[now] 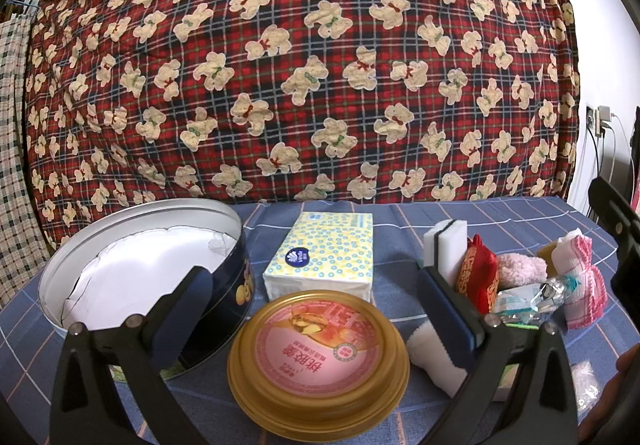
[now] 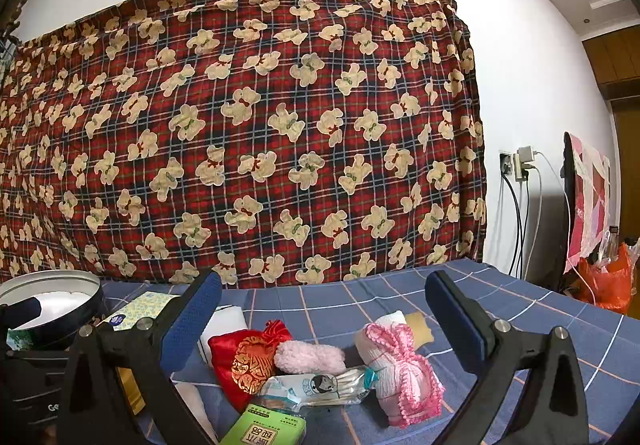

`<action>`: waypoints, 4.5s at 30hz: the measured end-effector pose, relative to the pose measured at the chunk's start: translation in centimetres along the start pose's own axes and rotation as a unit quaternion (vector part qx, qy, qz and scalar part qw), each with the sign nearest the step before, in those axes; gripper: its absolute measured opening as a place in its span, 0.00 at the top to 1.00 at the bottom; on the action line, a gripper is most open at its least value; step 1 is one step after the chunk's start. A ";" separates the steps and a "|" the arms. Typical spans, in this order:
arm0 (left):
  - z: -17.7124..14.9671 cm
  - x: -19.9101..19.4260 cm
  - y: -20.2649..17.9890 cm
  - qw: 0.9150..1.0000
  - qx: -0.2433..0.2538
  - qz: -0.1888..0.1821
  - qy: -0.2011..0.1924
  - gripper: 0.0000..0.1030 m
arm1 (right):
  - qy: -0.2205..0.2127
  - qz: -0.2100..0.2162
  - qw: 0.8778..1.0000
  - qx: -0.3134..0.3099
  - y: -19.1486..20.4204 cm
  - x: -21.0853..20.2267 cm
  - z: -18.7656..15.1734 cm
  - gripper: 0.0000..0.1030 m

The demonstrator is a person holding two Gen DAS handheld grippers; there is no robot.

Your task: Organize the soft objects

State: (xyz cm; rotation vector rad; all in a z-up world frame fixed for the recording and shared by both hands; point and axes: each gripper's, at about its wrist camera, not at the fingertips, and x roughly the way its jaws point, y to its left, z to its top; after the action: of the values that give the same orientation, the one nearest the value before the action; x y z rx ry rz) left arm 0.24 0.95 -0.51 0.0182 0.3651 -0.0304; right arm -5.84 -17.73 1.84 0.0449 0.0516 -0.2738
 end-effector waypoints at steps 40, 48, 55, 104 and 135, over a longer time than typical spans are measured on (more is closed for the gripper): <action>-2.9 -4.4 -3.9 0.980 0.063 -0.164 0.093 0.01 | 0.414 0.155 0.894 -0.072 -4.7 2.9 -8.7 0.07; -2.8 -4.2 -5.7 0.974 0.091 -0.182 0.097 0.04 | 0.384 0.172 0.906 -0.040 -6.0 2.0 -8.1 0.58; -1.6 -3.3 -8.1 0.967 0.101 -0.207 0.104 0.04 | 0.324 0.150 0.934 -0.029 -7.5 0.3 -7.1 0.64; 3.7 -2.4 5.9 0.986 0.019 -0.147 0.080 0.53 | 0.129 0.171 0.966 -0.142 3.4 -4.5 1.1 0.64; 2.4 5.4 23.5 0.986 -0.091 0.088 0.107 0.53 | 0.170 0.359 0.911 -0.110 29.8 3.9 -1.6 0.64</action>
State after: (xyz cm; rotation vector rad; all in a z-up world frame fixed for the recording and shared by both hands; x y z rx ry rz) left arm 6.88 24.20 0.10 -0.1278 0.5778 0.1801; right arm 5.90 10.01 1.09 -0.1149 0.4041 0.4841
